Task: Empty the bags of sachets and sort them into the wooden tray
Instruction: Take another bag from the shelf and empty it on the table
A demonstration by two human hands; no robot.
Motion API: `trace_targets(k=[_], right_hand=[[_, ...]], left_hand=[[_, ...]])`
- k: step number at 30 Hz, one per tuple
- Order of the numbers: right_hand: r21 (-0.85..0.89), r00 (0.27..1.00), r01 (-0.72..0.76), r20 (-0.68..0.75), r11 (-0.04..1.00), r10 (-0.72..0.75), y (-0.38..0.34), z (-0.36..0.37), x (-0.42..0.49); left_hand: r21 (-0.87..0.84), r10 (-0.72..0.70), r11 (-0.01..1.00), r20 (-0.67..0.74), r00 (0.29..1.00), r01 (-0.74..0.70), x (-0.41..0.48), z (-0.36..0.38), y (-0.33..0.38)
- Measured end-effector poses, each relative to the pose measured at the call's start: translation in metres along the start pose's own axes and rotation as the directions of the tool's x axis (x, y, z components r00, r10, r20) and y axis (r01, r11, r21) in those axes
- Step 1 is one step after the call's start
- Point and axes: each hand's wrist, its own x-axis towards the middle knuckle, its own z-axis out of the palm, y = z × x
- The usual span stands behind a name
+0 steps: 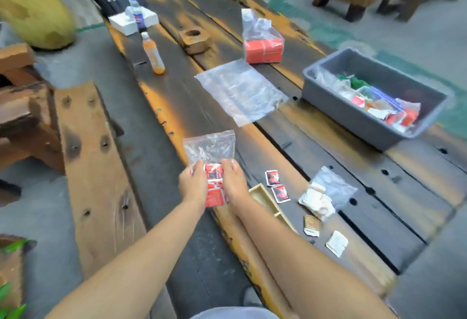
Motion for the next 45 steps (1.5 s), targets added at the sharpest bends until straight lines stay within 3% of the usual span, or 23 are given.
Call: trace_targets(k=[9, 13, 21, 32, 39, 45], right_hand=[[0.291, 0.948, -0.131, -0.242, 0.948, 0.205, 0.057, -0.137, 0.018], [0.438, 0.883, -0.143, -0.348, 0.887, 0.314, 0.080, -0.162, 0.022], [0.498, 0.704, -0.189, -0.532, 0.846, 0.471, 0.086, -0.164, 0.061], [0.547, 0.552, -0.210, -0.618, 0.810, 0.560, 0.081, -0.162, 0.117], [0.512, 0.561, -0.305, -0.585, 0.803, 0.586, 0.066, -0.171, 0.136], [0.521, 0.564, -0.355, -0.544, 0.777, 0.622, 0.060, -0.168, 0.152]], left_hand=[[0.269, -0.053, 0.963, 0.306, 0.951, -0.033, -0.041, 0.130, -0.052], [0.370, -0.111, 0.926, 0.468, 0.877, -0.080, -0.038, 0.163, -0.067], [0.481, -0.217, 0.860, 0.651, 0.727, -0.174, 0.018, 0.214, -0.087], [0.576, -0.318, 0.782, 0.697, 0.642, -0.239, 0.060, 0.270, -0.068], [0.582, -0.310, 0.755, 0.723, 0.617, -0.303, 0.082, 0.293, -0.052], [0.642, -0.406, 0.701, 0.717, 0.566, -0.311, 0.105, 0.301, -0.042]])
